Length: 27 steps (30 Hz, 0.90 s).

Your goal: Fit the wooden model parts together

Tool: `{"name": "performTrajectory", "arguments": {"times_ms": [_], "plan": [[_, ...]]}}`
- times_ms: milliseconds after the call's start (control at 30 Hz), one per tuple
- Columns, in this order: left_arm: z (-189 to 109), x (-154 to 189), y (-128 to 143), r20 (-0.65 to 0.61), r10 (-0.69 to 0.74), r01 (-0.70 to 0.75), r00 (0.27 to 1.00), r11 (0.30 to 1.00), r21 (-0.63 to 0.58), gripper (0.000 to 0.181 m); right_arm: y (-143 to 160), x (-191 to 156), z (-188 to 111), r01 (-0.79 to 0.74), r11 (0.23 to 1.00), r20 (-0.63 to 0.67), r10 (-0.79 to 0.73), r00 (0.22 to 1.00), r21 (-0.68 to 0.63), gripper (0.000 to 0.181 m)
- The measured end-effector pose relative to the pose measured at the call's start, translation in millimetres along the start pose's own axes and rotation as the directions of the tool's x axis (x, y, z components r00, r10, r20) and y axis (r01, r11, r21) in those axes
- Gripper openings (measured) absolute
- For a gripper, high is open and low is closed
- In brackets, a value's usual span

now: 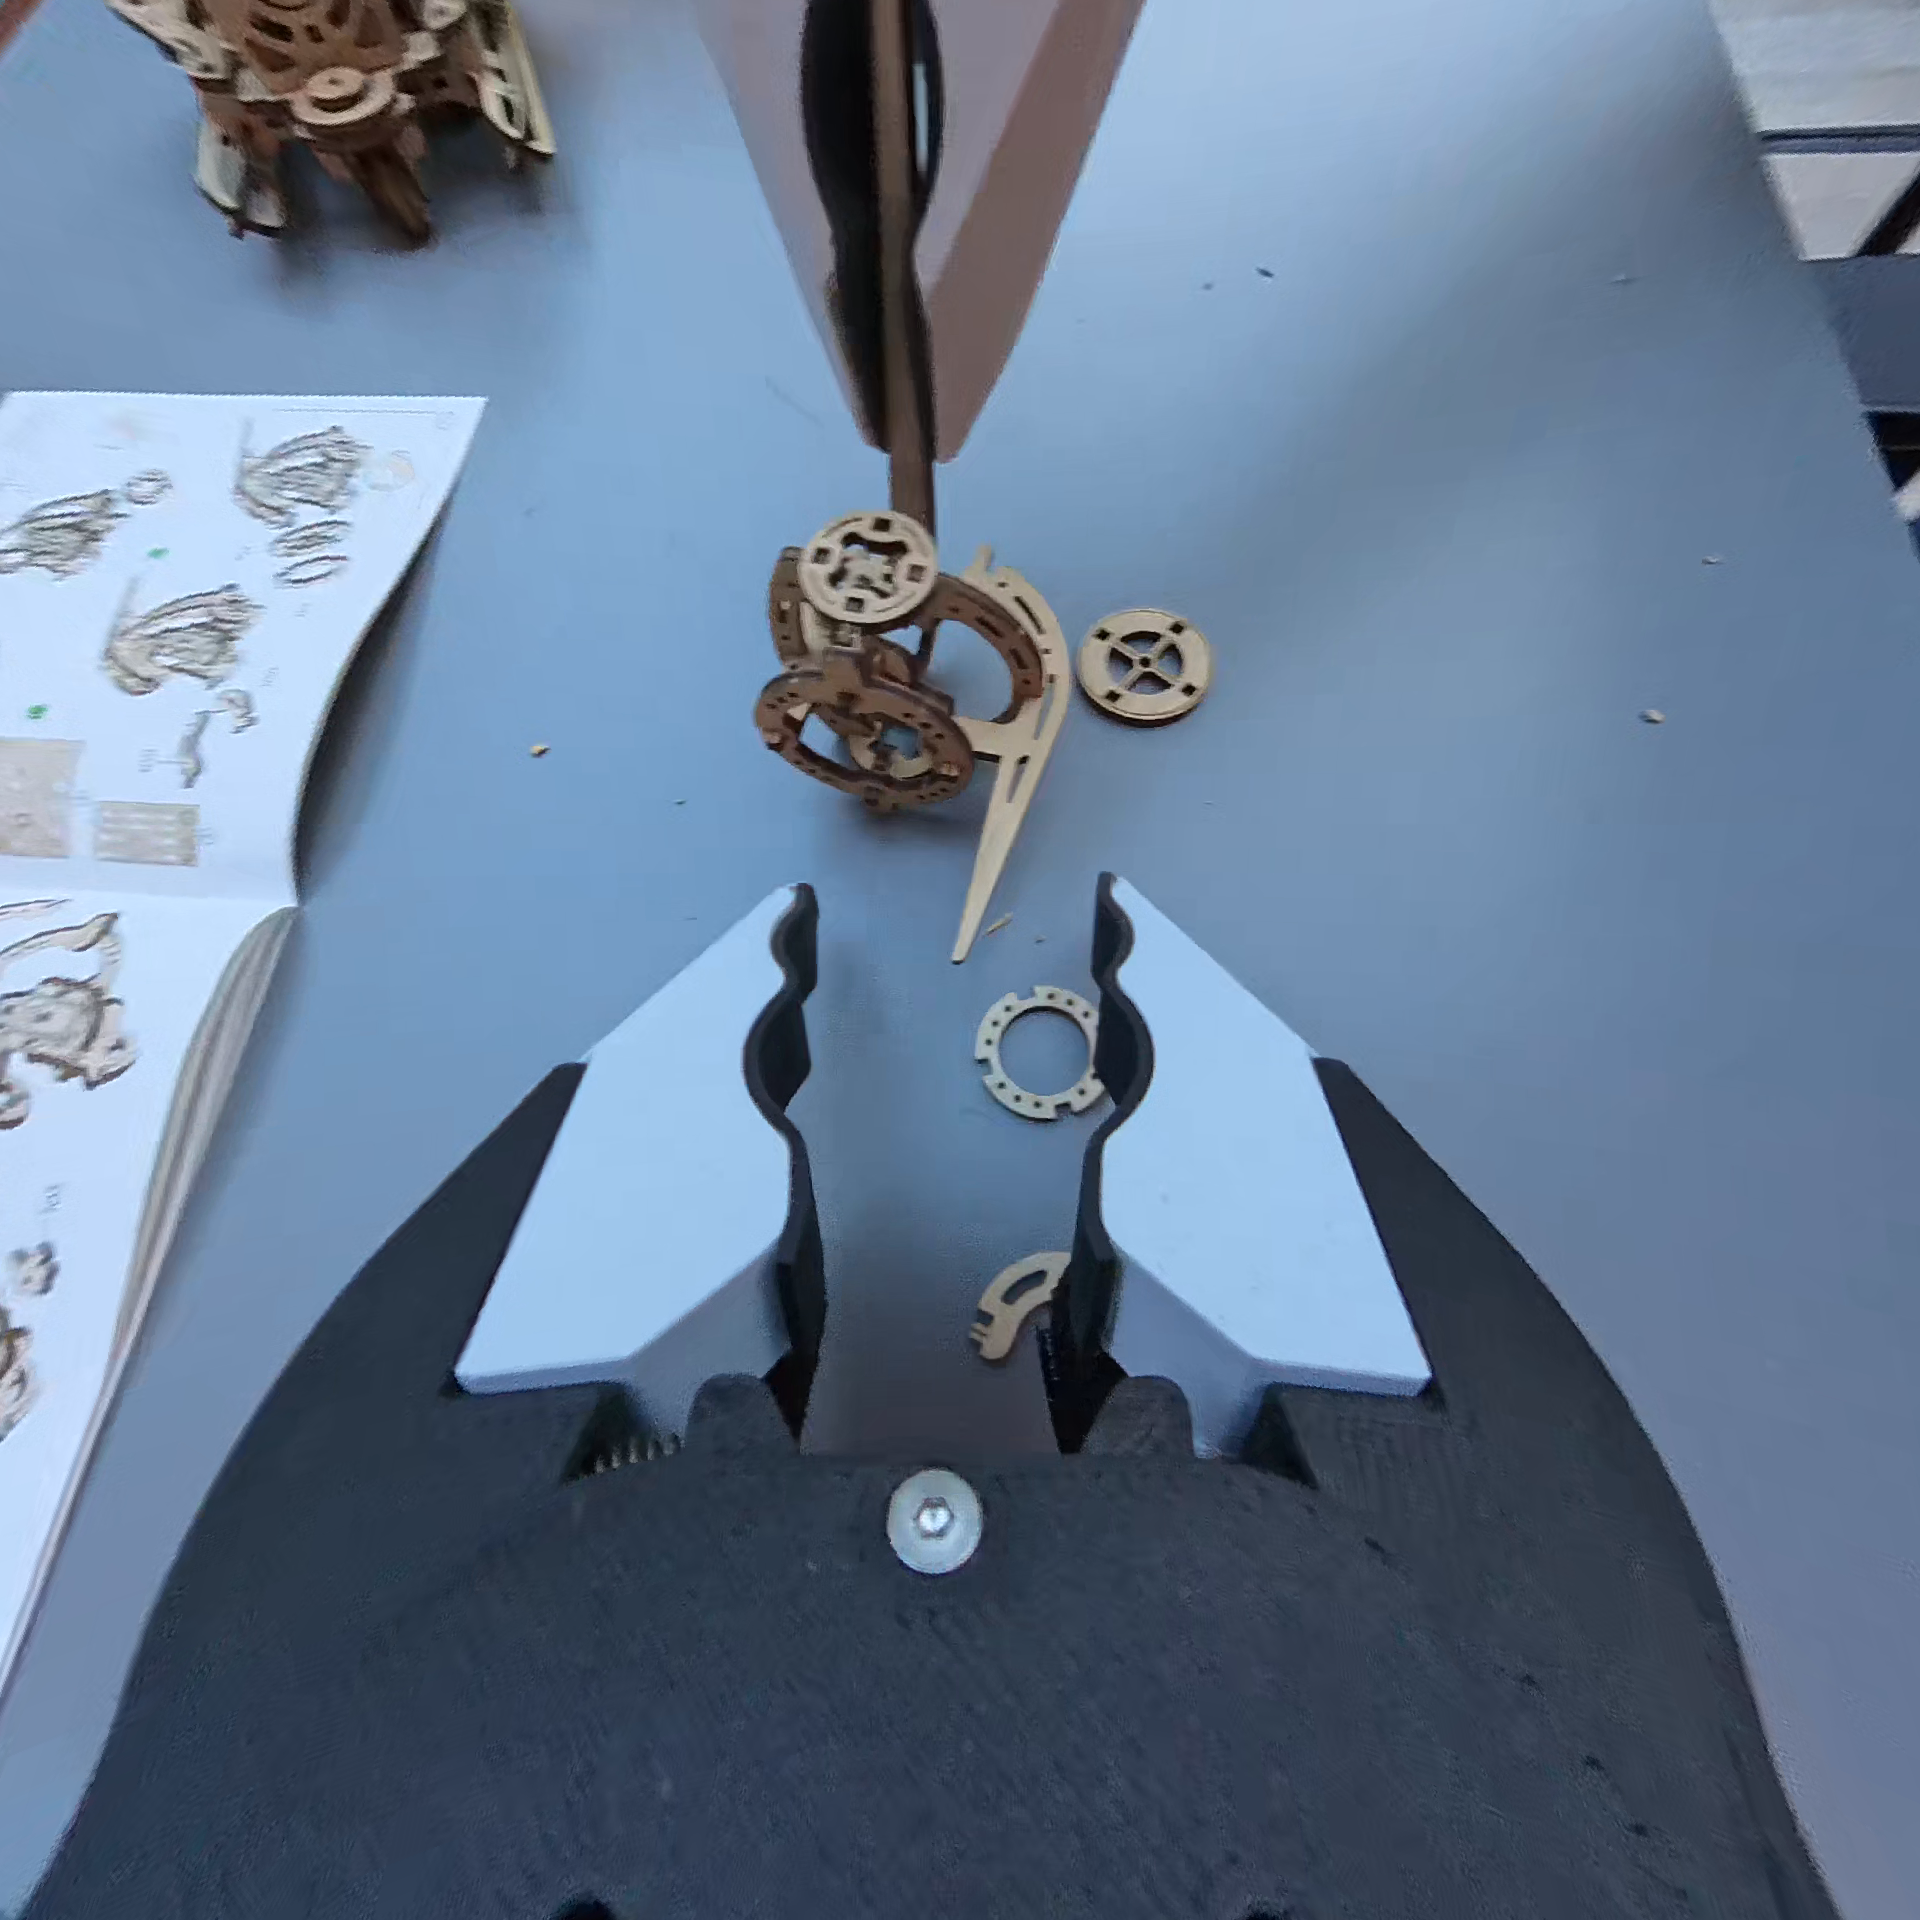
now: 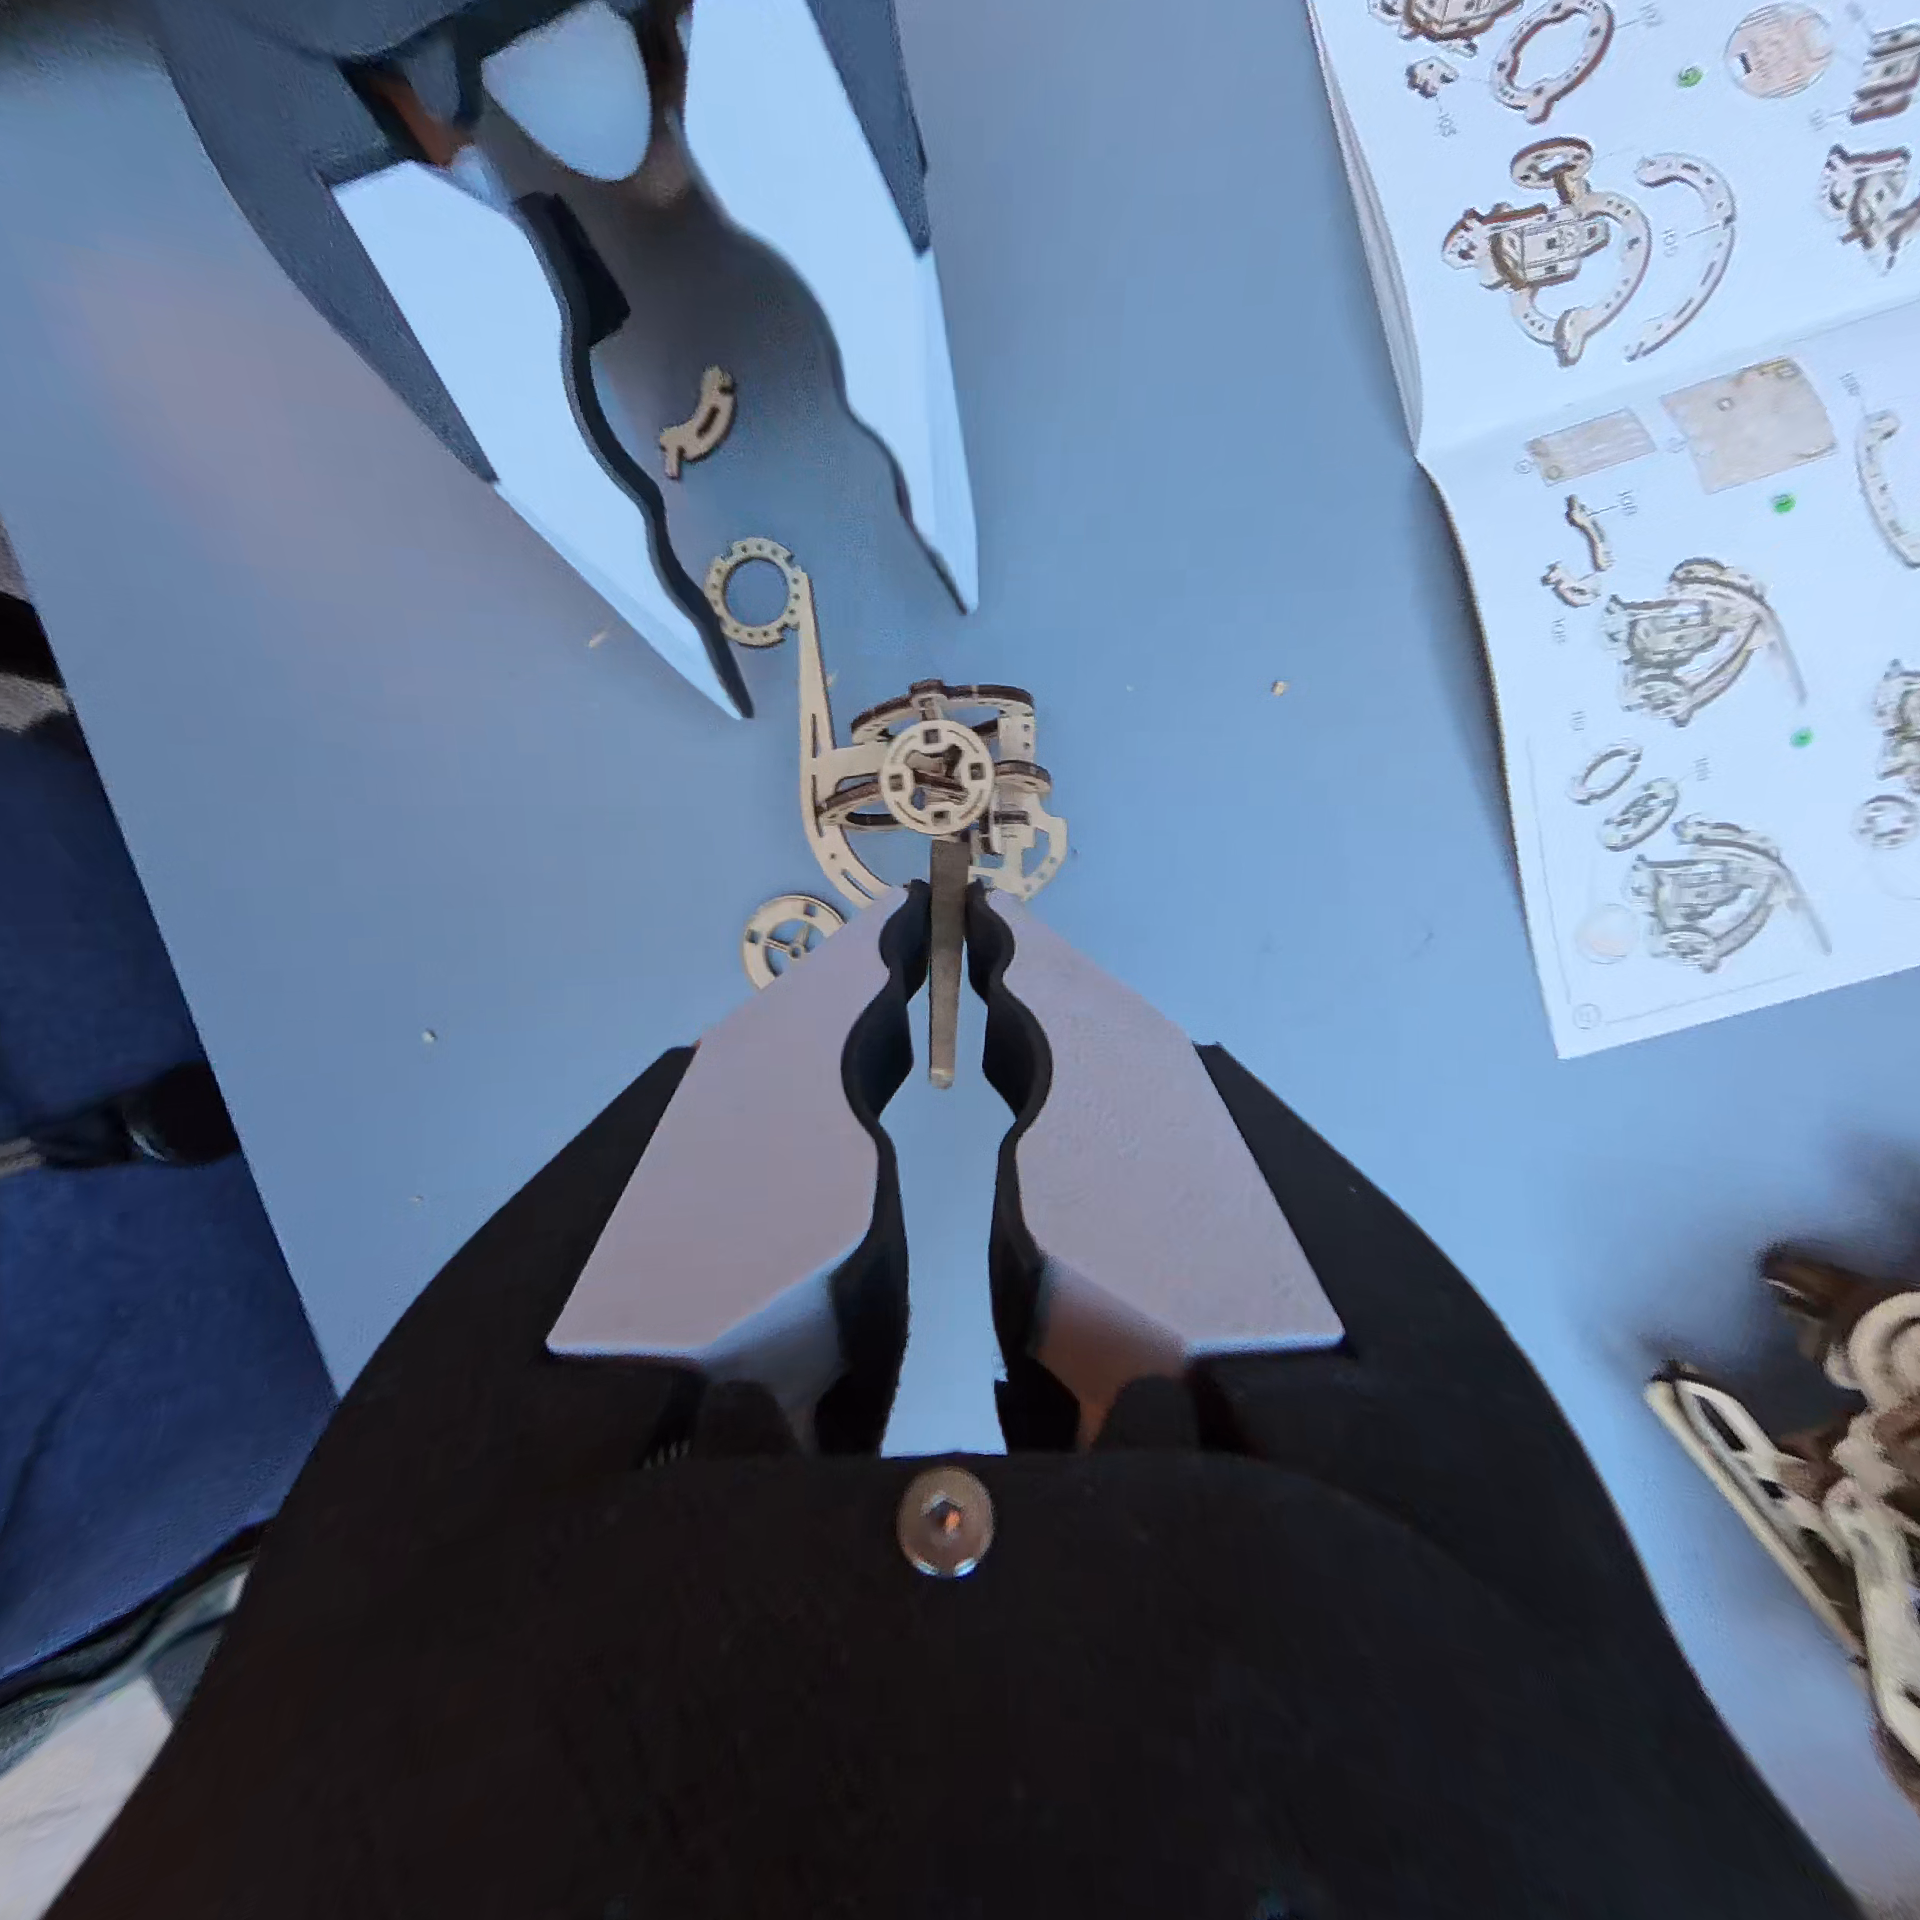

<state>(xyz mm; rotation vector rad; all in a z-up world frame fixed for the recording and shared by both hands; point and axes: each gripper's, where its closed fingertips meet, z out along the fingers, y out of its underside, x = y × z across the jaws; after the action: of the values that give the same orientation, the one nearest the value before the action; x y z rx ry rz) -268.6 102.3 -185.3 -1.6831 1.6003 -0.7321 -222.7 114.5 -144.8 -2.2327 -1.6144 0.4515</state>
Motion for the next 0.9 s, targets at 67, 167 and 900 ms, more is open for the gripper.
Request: {"name": "performTrajectory", "arguments": {"times_ms": [67,167,900], "plan": [[-1.3,-4.2,-6.1,0.011,-0.027,0.027,1.0,0.999,0.041,0.06,-1.6,1.5,-0.3,0.055,0.998,-0.016,-0.056,0.998,-0.027,0.005],[-3.6,-7.6,-22.4,0.004,-0.044,0.043,0.999,0.99,0.136,0.081,-3.1,1.3,0.9,0.113,0.991,-0.022,-0.115,0.993,-0.068,0.005],[25.1,-8.3,-44.7,-0.069,0.057,-0.05,0.996,0.994,0.099,0.087,6.4,-0.8,11.9,0.265,0.936,-0.023,-0.278,0.96,-0.233,0.005]]}}
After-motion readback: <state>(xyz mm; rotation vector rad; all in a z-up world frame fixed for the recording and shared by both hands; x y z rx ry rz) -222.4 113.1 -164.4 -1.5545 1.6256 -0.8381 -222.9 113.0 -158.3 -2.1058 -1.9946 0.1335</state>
